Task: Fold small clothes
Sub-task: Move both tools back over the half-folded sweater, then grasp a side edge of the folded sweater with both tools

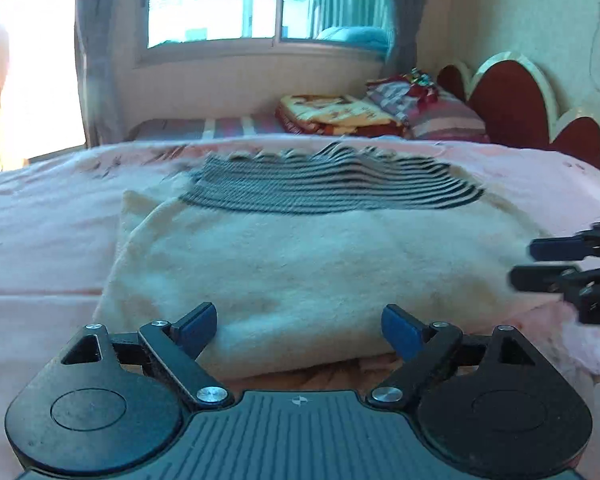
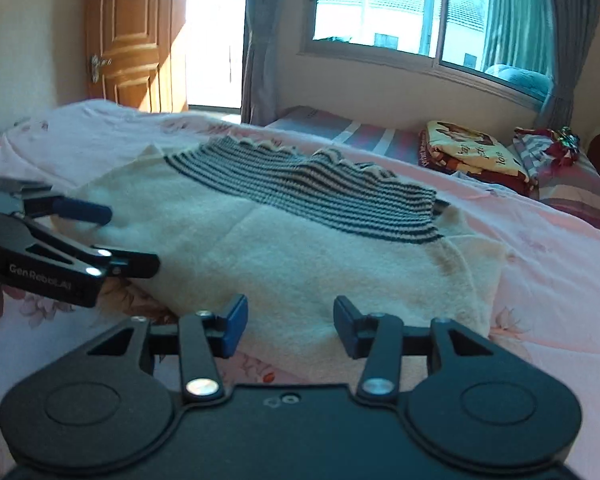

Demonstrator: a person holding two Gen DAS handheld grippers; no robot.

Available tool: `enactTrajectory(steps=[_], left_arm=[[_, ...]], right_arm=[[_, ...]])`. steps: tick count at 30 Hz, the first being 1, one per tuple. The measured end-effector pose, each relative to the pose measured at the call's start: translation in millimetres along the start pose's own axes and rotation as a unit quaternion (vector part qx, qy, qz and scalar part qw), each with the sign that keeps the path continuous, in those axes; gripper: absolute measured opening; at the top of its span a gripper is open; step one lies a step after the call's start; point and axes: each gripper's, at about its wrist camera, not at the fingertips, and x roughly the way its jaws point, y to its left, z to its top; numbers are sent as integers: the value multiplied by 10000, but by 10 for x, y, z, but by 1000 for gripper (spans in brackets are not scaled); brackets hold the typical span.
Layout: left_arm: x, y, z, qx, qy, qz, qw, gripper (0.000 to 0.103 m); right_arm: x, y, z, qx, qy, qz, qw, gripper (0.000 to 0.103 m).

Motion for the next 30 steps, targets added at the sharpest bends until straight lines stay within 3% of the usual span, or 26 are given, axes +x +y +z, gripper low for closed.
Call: enactTrajectory(steps=[2,4,5,7,10,12,13,14,16,20,27,28,29,30], left_arm=[[19,88,-83,129,-8,-73,9999,89],[22,-3,-68,565,98,86,9983,89],[-15,-2,-40,490,138,101,9987,89],[-160,80,-28,124,62,50,9999,89],[-382,326,-133,-802,-64,-88,9967,89],[-403,470,-245,-1327,26,-80,9911,89],[-383,523,-293,-1527,66,-61,9882,88],[-340,577,-341,-1798,138,-71,9836,81],[-285,716,-395,-2476,-13,-164,9687,76],[-123,942,-489,-3802,-470,-386,9229,75],[145,987,-509,-4620,-897,-465,8811,74],[185,987,-503,-4669,-914,-430,8785,68],[232,984,-486,-4662,-891,-363,8794,55],[300,979,-471,-4597,-805,-236,8841,22]], right_arm=[[110,-205,-109,181,373,-216,9989,47],[115,-304,-132,410,361,9,9985,50],[112,-283,-92,327,430,-17,9985,49],[31,-251,-19,378,305,-31,9988,49],[-97,-261,15,619,90,121,9980,46],[-142,-262,9,743,24,218,9970,36],[-145,-265,10,817,43,272,9963,24],[-138,-270,14,934,93,337,9950,15],[-116,-283,17,1149,109,435,9924,15],[-90,-286,46,1436,74,545,9881,15],[89,-286,143,1647,100,777,9832,15],[137,-294,176,1705,99,815,9819,15],[181,-297,210,1735,88,833,9813,14],[217,-299,238,1749,73,842,9810,13]])
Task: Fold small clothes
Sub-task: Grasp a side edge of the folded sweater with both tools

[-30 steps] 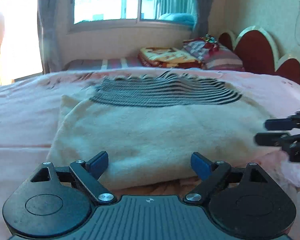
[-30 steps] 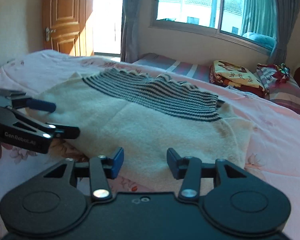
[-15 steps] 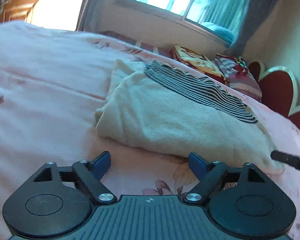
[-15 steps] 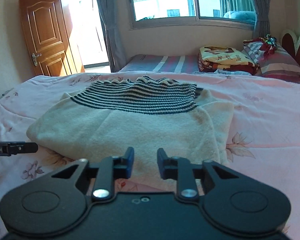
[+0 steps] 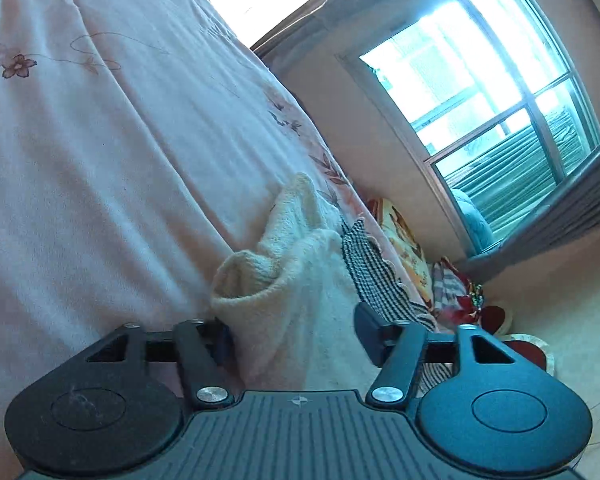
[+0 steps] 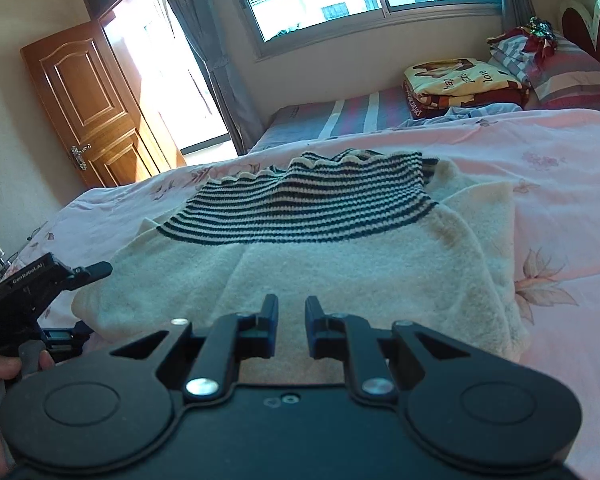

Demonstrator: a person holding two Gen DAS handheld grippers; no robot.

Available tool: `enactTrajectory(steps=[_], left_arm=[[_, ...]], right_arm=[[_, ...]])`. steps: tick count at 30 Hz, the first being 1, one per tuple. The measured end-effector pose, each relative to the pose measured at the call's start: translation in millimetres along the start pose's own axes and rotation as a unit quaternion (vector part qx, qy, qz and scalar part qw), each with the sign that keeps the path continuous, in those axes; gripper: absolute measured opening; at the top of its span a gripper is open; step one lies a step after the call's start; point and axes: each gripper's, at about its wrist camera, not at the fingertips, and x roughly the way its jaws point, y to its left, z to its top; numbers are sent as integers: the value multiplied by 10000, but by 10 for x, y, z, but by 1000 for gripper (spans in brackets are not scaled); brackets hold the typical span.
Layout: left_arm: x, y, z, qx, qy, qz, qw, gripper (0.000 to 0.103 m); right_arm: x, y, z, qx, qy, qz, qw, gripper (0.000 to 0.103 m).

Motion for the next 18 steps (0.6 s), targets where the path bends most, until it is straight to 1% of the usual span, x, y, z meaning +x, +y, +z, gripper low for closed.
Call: enactTrajectory(steps=[1,2,3,5,8,9,10,11,13,15,16,18], left_arm=[[84,19,-8,47,124,67,9999,16],[110,53,-17,-37,107,-22,9999,16],[109,50,-3,-13,128,-62,9999,15],[60,12,-5,262,99,-145,9995,15],[29,134,10,309,190,-221,9991,15],[28,209,8,221,198,-335,9990,15],[26,246,15,141,207,-405,9989,15],[37,251,34,112,231,-416,9988,15],[78,242,65,37,279,-444,9986,15],[99,279,80,-215,325,-574,9976,15],[95,315,81,-361,337,-663,9966,15],[141,365,76,-697,395,-970,9921,14]], right_arm=[[62,10,43,27,-3,38,10000,11],[126,19,82,50,21,69,10000,8],[183,35,116,57,39,93,9999,7],[294,115,180,-30,19,194,9998,4],[533,302,182,-281,117,377,9988,4],[659,337,144,-359,288,298,9985,3],[795,338,78,-451,486,99,9978,0],[798,305,36,-450,318,160,9984,0],[770,255,53,-301,350,231,9987,0],[755,244,58,-319,379,259,9984,0],[753,240,60,-321,389,273,9984,0],[755,222,69,-267,411,308,9983,0]])
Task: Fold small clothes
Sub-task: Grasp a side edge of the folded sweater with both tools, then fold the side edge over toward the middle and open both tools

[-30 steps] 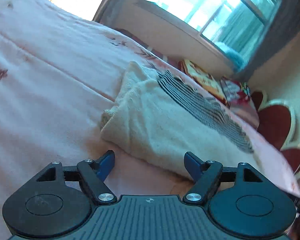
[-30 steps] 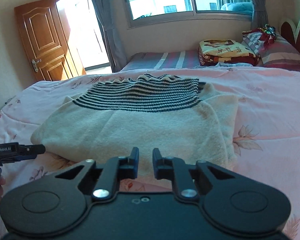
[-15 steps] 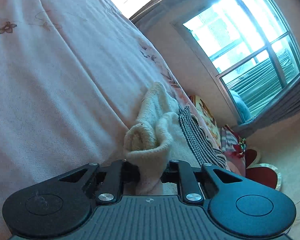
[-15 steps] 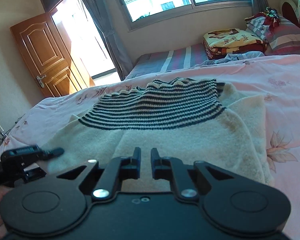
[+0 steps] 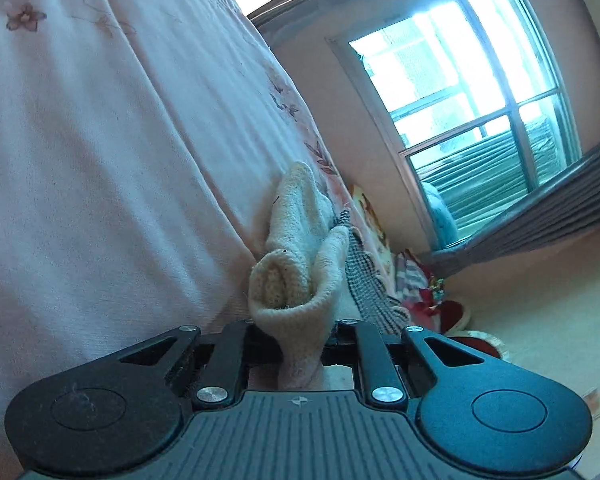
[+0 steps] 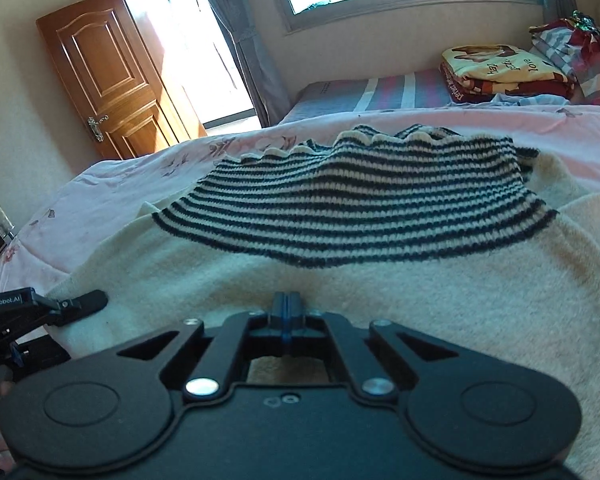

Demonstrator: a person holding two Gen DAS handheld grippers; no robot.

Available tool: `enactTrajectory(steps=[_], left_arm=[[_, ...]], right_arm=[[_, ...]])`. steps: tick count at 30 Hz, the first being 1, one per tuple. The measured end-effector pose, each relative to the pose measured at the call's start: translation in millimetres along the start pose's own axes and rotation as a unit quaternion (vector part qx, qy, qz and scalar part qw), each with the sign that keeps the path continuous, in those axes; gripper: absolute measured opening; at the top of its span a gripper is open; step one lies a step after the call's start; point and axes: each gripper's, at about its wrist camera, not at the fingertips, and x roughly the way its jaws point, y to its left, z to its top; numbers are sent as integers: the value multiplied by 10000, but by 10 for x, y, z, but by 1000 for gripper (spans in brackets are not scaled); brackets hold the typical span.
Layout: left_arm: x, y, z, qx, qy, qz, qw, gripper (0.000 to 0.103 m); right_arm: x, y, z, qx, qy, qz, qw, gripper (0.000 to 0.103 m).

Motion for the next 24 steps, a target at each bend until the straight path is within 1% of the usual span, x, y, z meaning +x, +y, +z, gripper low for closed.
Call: enactTrajectory(steps=[1,2,4,6,8,12,15,17,18,19,21,22,23,24], left_arm=[[16,46,-11,-213,16,-117,9997,14],[38,27,-25,-220,34,-184,9996,14],[49,-162,-22,248,55,-183,9995,14],[85,-445,-29,678,153,-370,9969,14],[131,-736,-30,981,279,-616,9929,14],[398,-1257,-162,1318,782,-1121,9818,14],[609,-1562,-399,1457,1220,-1446,9711,14],[723,-1691,-635,1600,1588,-1433,9637,14],[813,-1756,-774,1717,1782,-1358,9593,15],[904,-1800,-900,1799,1964,-1286,9553,15],[1075,-1825,-1147,1883,2351,-1091,9473,15],[1115,-1815,-1306,1985,2550,-937,9417,15],[1149,-1816,-1457,2212,2655,-757,9353,15],[1159,-1860,-1576,2529,2613,-638,9294,15]], right_arm=[[4,-4,-2,38,-3,17,10000,0],[-1,-5,-9,59,-14,19,10000,0],[-4,-12,-22,122,-42,12,9999,0],[-11,-38,-31,283,-50,51,9996,0],[-7,-116,-24,615,-22,174,9980,0],[4,-337,-14,1417,78,553,9883,0],[9,-499,-10,1898,182,826,9782,0],[-20,-595,2,2111,250,978,9722,0],[-114,-705,12,2361,137,914,9673,0],[-277,-878,5,2707,-130,794,9593,0],[-568,-1242,-71,3413,-470,463,9376,21],[-742,-1470,-145,3826,-662,649,9193,24],[-869,-1616,-188,4082,-728,707,9072,34],[-987,-1720,-209,4175,-750,626,9034,44]])
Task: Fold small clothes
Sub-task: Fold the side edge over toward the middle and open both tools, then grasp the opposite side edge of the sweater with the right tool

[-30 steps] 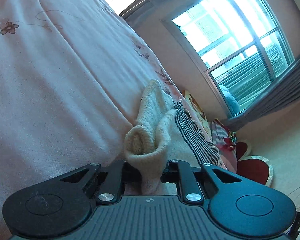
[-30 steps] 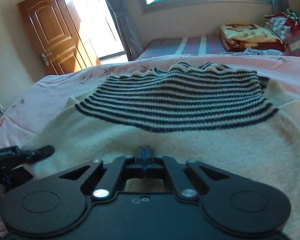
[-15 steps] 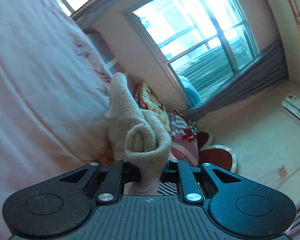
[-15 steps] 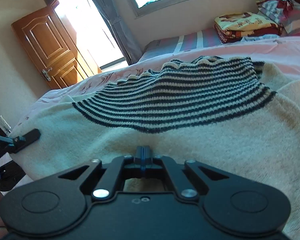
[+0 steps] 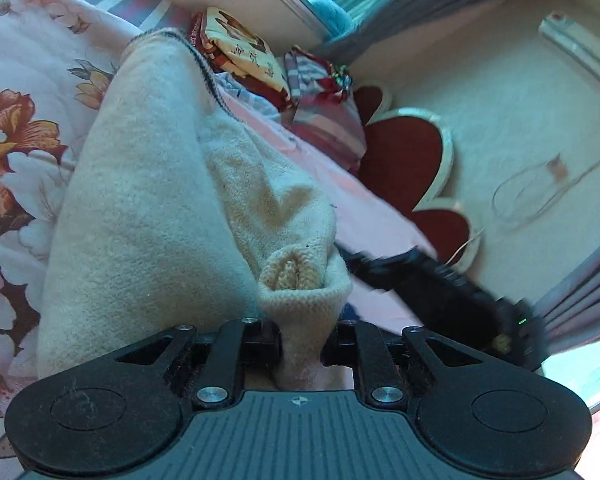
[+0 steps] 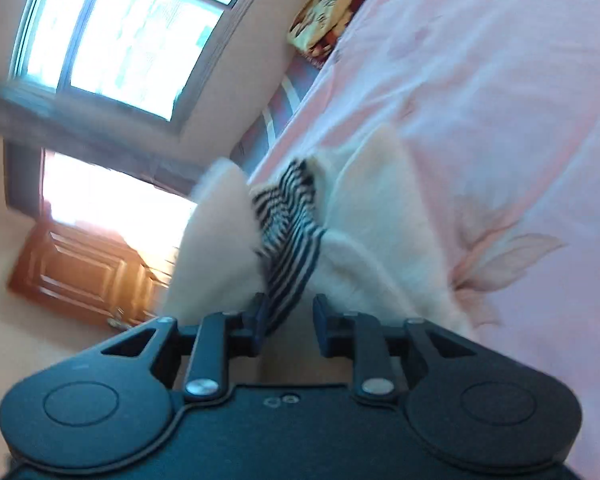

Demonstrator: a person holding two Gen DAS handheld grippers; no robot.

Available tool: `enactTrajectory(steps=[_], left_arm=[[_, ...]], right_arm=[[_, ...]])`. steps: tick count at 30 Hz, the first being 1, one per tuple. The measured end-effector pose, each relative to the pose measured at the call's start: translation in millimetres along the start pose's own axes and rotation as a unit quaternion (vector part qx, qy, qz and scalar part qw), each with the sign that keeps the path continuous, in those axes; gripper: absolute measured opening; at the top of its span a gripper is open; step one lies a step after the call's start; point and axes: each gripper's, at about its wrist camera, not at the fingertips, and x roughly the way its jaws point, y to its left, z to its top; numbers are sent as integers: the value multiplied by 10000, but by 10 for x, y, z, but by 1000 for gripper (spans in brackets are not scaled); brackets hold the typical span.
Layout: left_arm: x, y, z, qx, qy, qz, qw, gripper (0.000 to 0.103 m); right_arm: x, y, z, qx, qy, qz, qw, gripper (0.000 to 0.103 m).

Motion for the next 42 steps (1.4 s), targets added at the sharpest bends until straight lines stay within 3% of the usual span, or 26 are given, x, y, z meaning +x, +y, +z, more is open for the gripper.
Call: enactTrajectory(steps=[1,2,3,4,5,7,9,11,13,14,18,19,20,21,22,25,29,30,32,34,37,39,42], left_arm=[[42,-92,-44,281,-27,191,9994,19],[44,-194,-80,527,-71,235,9983,39],[19,-302,-109,726,-92,125,9972,53],[-29,-410,-127,922,-104,-28,9957,79],[-91,-514,-154,1109,-116,-69,9937,87],[-314,-658,-143,1443,-94,-141,9894,87],[-669,-592,38,1468,-383,-200,9882,87],[-999,-341,195,1235,-850,160,9886,87],[-1151,-80,335,937,-1264,793,9844,85],[-1171,62,396,768,-1308,1035,9830,77],[-875,437,529,482,-860,1441,9846,75],[-791,468,509,521,-735,1655,9821,75],[-730,494,486,525,-647,1731,9814,75],[-667,528,422,520,-620,1706,9820,75],[-650,545,378,514,-653,1726,9815,75],[-626,493,378,659,-727,1793,9789,75],[-478,274,420,1146,-684,1797,9746,75],[-418,199,428,1294,-639,1832,9724,75],[-298,59,430,1609,-496,2029,9646,75],[-172,-63,407,1960,-297,2276,9534,75],[-122,-186,380,2336,-257,2450,9406,75],[-160,-204,383,2370,-244,2429,9403,75],[-237,-180,455,2215,-155,2290,9478,75]], right_arm=[[-100,-45,54,36,1,156,9999,63],[-164,-72,89,104,80,277,9995,74],[-212,-78,111,123,175,334,9992,74],[-253,-61,117,67,233,372,9990,74],[-295,-34,109,-5,251,435,9987,74],[-344,33,77,-133,328,582,9977,74],[-355,125,35,-287,470,580,9968,74],[-321,194,18,-482,686,496,9952,74],[-251,280,-10,-618,870,489,9931,74],[-187,315,-24,-663,939,442,9924,74],[81,412,-70,-924,1284,-24,9874,73],[158,444,-94,-1034,1347,-53,9855,68],[210,497,-140,-1284,1329,-166,9826,53],[234,571,-195,-1678,1273,-332,9770,44],[213,673,-286,-2210,1131,-576,9670,25],[28,893,-539,-3485,492,-688,9335,21],[-297,1043,-671,-4326,-195,-745,8983,21],[-353,1023,-675,-4405,-281,-746,8942,21],[-338,911,-596,-4260,-210,-826,9007,21],[-164,628,-542,-4034,7,-1164,9076,21],[-99,393,-494,-3628,13,-927,9272,21],[-95,403,-464,-3561,55,-886,9302,24],[-216,410,-340,-3402,-41,-674,9379,43]])
